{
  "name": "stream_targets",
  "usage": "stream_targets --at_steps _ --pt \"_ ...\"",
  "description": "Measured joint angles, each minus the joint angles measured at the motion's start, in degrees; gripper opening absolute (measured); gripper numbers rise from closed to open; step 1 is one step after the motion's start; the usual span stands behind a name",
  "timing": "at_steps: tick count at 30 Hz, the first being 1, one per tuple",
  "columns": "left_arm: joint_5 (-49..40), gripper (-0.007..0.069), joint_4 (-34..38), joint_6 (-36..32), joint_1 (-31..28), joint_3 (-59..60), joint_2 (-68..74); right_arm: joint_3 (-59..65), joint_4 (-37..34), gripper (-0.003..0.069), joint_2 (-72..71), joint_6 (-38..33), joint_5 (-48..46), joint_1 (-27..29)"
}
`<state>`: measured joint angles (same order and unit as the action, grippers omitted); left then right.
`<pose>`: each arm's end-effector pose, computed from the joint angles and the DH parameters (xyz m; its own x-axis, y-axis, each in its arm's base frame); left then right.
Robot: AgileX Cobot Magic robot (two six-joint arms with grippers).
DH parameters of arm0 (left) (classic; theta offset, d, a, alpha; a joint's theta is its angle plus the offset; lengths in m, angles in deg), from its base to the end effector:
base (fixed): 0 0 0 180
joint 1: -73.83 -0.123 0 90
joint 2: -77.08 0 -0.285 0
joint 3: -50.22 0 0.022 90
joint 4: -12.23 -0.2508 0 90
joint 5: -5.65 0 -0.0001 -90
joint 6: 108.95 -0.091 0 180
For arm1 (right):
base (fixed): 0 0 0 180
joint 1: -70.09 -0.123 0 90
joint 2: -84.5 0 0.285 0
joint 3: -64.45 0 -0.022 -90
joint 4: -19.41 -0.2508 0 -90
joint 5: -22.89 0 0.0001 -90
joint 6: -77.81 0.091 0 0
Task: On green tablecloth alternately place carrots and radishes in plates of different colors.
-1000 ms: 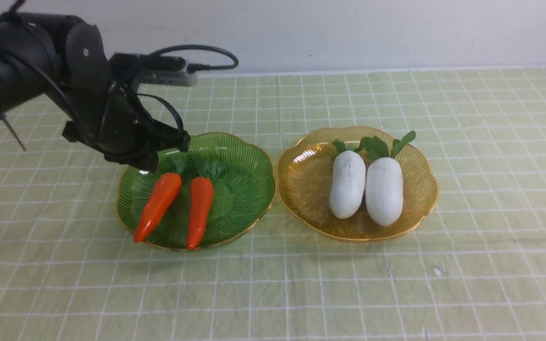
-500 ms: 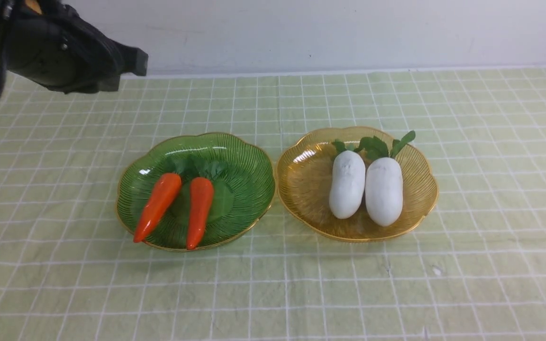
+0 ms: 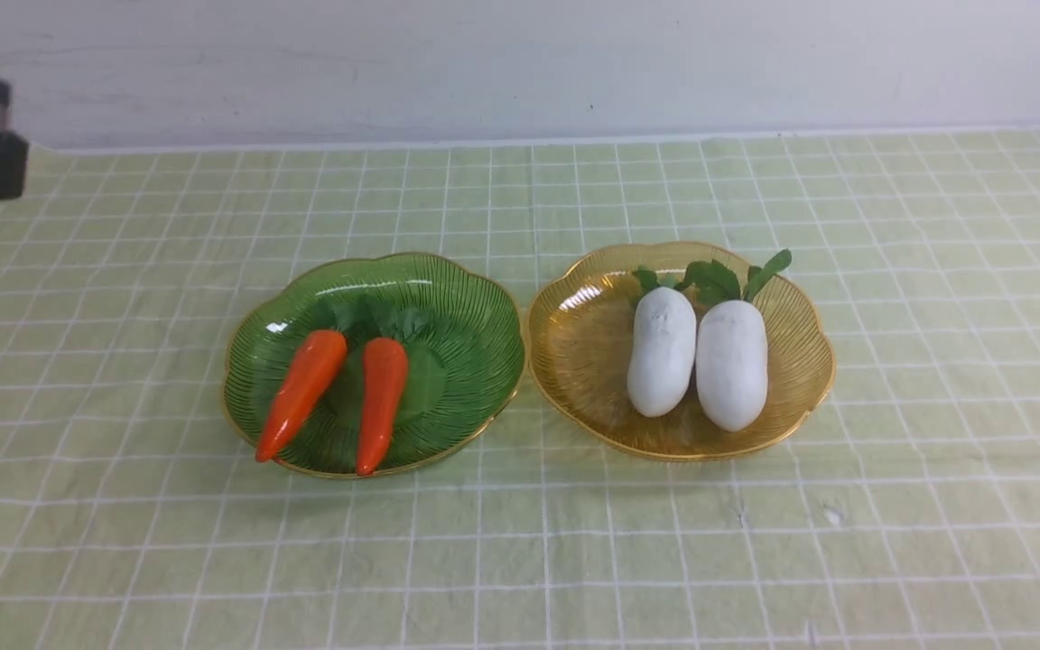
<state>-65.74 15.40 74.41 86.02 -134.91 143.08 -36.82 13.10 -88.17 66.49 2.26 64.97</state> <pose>0.1551 -0.0384 0.4635 -0.6741 0.0677 -0.7356 0.1980 0.9759 -0.0916 0.0526 0.0083 0.1725 -0.2710 -0.1189 -0.9552 -0.1524 0.9851 -0.0794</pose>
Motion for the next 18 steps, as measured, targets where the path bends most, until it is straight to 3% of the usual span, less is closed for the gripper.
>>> stream_targets --at_steps 5,13,14,15,18 --pt "-0.8 -0.0008 0.0 -1.6 0.0 2.1 -5.9 0.0 0.1 -0.0015 0.0 0.0 0.0 0.0" --pt "-0.5 -0.0008 0.9 -2.5 0.0 17.4 -22.9 -0.1 0.1 -0.0015 0.0 0.0 -0.3 0.0" --pt "4.2 -0.0008 2.1 -2.6 0.0 26.0 -30.4 -0.1 0.1 -0.0015 0.0 0.0 -0.4 0.0" --pt "4.9 -0.0008 2.3 -2.6 0.0 26.8 -31.1 -0.1 0.1 -0.0015 0.0 0.0 -0.4 0.0" --pt "18.1 -0.0008 4.4 -2.6 0.0 38.9 -41.0 -0.1 0.1 -0.0015 0.0 0.0 -0.4 0.0"
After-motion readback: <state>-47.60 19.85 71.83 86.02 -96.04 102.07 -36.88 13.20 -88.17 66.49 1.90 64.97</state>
